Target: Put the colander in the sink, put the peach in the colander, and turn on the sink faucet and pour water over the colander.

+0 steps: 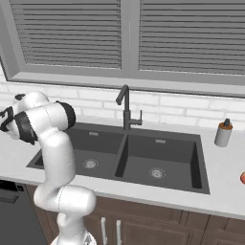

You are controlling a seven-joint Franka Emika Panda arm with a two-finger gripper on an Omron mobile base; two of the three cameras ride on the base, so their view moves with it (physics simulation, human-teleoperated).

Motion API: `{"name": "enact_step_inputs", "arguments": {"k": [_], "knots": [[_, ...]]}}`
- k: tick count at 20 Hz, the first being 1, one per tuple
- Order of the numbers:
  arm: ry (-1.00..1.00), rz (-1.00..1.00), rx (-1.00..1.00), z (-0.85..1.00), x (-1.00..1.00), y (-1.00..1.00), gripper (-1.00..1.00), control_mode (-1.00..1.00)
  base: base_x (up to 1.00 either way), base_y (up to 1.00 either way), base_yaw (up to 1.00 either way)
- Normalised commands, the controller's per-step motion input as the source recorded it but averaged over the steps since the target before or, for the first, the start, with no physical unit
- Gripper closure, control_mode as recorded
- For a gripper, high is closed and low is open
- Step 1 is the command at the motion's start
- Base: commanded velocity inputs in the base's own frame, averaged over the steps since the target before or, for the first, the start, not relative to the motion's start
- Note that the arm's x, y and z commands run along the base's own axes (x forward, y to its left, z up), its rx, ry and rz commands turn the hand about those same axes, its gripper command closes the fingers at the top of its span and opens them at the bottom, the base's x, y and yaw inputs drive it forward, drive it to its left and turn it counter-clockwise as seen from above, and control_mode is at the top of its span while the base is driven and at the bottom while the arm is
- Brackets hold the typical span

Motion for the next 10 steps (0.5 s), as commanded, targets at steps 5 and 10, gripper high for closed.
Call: {"name": "enact_step_inputs", "arguments": {"k": [5,10], "knots": [[0.0,0.0,-0.03,-0.05,0.19,0.17,-1.0,-1.0,0.0,0.0,0.0],[0.0,0.0,-0.04,-0.13,0.21,0.12,-1.0,-1.0,0.0,0.0,0.0]]}}
